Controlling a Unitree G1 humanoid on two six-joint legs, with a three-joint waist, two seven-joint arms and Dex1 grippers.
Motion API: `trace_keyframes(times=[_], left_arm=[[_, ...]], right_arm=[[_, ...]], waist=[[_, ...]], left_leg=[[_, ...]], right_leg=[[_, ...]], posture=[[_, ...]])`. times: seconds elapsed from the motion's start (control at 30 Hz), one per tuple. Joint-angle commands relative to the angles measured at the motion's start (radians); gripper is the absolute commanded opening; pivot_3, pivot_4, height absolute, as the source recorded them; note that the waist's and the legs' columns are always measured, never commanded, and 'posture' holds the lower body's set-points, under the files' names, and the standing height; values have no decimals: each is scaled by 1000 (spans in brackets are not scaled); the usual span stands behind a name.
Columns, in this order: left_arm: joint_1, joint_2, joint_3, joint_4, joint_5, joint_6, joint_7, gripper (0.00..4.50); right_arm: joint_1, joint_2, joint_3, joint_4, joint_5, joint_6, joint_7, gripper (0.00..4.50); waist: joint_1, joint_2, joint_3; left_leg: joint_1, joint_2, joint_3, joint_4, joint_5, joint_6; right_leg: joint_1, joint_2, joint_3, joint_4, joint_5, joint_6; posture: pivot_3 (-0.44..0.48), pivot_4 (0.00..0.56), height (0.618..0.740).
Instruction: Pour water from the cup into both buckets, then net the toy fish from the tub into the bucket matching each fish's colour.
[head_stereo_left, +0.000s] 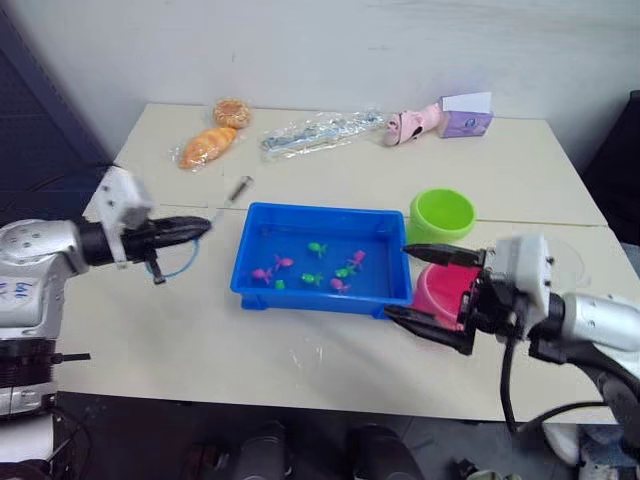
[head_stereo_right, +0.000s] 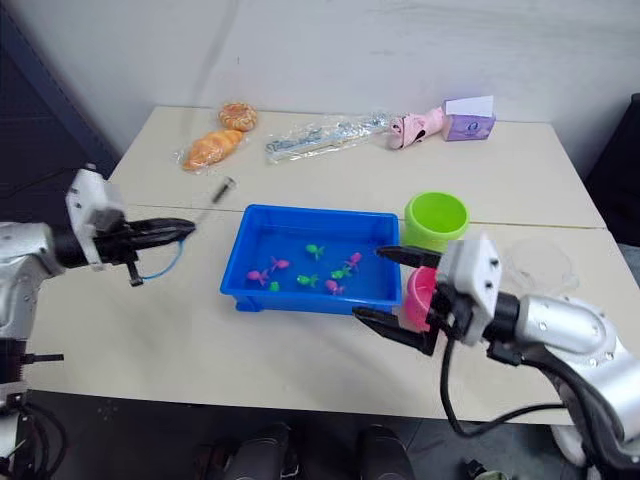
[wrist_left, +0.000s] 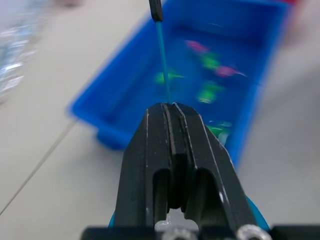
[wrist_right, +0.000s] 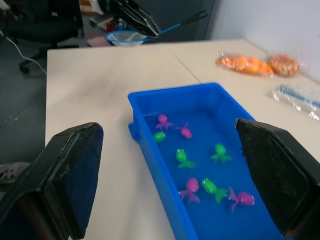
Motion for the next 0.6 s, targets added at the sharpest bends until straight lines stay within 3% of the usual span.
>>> trace_keyframes(times=[0.03, 0.27, 0.6], left_arm=[[-120, -48, -159, -101, 30, -35, -126, 31], [-285, -193, -278, -12, 95, -108, -160, 31], [-327, -256, -286, 32, 119, -110, -161, 31]], right_arm=[[-95, -30, 42, 5, 80, 124, -2, 4500], [-288, 62, 124, 69, 145, 308, -130, 4500], [-319, 118, 108, 49, 232, 425, -213, 4500]], waist=[[2, 0, 0], [-4, -2, 1], [-2, -2, 1]], left_leg=[[-2, 0, 0, 0, 0, 0], [-3, -1, 1, 4, 2, 4], [-3, -1, -1, 6, 2, 4]], right_leg=[[-1, 0, -1, 0, 0, 0], [1, 2, -2, 5, 0, 1], [2, 2, -3, 6, 0, 1]], posture=[[0, 150, 740], [0, 150, 740], [0, 150, 740]])
